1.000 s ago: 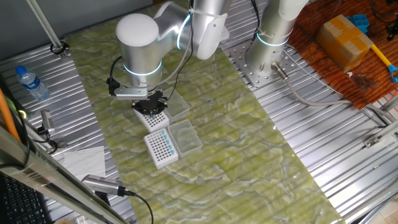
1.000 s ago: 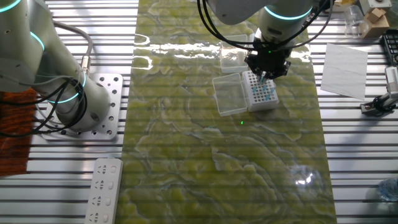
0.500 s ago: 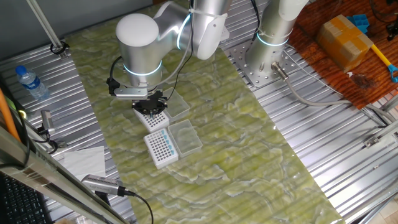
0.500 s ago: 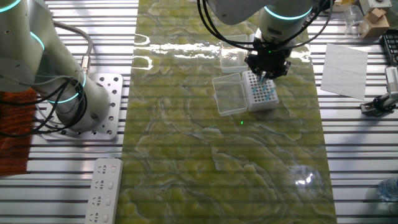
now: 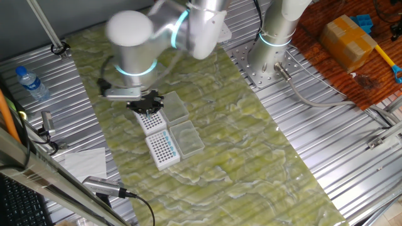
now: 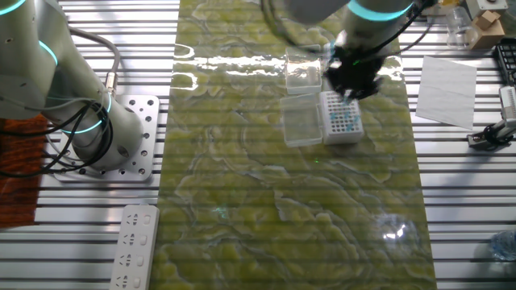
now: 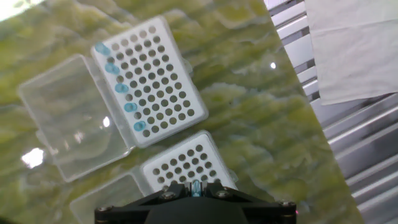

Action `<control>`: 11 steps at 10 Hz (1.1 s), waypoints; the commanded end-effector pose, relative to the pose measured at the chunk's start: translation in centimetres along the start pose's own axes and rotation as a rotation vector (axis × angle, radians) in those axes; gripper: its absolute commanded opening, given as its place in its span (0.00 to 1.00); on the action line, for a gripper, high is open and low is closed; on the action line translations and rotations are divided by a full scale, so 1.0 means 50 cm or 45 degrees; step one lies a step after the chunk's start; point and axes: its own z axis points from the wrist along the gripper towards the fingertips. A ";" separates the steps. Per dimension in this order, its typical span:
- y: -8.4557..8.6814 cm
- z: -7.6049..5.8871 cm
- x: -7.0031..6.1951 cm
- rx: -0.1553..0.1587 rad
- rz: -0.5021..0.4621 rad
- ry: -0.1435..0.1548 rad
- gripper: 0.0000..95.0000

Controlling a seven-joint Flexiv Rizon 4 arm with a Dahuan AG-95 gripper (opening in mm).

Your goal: Transfer all medium pipette tips from one holder to another

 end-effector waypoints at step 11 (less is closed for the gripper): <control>0.027 -0.075 -0.093 -0.001 0.112 -0.034 0.00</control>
